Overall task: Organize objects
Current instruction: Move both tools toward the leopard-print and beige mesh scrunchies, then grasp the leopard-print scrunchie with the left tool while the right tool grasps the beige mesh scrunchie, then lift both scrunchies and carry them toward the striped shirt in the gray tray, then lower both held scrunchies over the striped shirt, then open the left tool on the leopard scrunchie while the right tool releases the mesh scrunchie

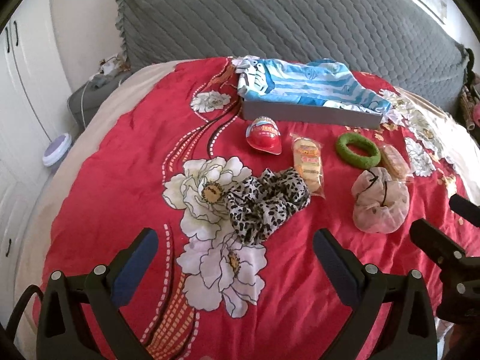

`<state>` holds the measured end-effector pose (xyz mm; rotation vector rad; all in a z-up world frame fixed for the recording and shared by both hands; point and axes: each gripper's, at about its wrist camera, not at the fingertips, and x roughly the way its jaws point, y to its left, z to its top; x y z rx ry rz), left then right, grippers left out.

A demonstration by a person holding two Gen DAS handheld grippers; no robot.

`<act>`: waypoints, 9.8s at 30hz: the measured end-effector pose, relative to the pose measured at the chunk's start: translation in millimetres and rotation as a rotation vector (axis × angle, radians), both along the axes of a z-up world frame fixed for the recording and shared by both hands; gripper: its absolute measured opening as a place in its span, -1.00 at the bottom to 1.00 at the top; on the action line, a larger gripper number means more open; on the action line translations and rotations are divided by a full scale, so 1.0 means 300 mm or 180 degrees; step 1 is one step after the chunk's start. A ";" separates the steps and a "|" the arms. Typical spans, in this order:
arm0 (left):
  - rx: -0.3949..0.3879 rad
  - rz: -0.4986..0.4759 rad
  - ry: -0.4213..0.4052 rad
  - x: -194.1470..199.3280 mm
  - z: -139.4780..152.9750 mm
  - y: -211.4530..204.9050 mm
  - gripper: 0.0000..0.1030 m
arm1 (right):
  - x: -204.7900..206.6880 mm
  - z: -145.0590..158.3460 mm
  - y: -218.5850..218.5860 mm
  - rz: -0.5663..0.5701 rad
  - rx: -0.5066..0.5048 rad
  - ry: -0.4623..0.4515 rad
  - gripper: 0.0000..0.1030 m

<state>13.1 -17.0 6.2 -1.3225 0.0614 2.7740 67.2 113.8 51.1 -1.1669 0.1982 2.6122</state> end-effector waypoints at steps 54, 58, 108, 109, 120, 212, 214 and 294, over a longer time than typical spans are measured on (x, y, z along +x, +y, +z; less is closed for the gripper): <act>0.0123 -0.0482 -0.0328 -0.291 -0.228 0.041 0.80 | -0.216 -0.265 0.082 -0.0532 -0.0133 -0.0467 0.36; 0.0157 -0.0633 -0.0528 -0.292 -0.251 0.059 0.38 | -0.220 -0.268 0.079 -0.0478 -0.0135 -0.0497 0.07; 0.0391 -0.0812 -0.0537 -0.250 -0.031 0.082 -0.84 | -0.153 -0.112 0.071 -0.0084 -0.0303 -0.0351 -0.67; 0.0386 -0.0811 -0.0516 -0.249 -0.008 0.086 -0.84 | -0.149 -0.097 0.073 -0.0080 -0.0289 -0.0340 -0.67; 0.0154 -0.0726 -0.0232 -0.279 0.252 0.163 -0.84 | -0.174 0.179 0.160 -0.0099 -0.0352 -0.0132 -0.67; 0.0139 -0.0406 -0.0090 -0.998 0.365 0.278 -0.83 | -0.732 0.347 0.510 -0.0098 -0.0131 -0.0085 -0.67; 0.0189 -0.0422 -0.0109 -1.008 0.337 0.281 -0.83 | -0.756 0.333 0.512 -0.0076 -0.0083 -0.0102 -0.67; -0.0055 -0.0735 -0.0572 -1.206 -0.141 0.410 -0.09 | -1.030 -0.234 0.622 -0.0089 -0.0281 -0.0987 -0.35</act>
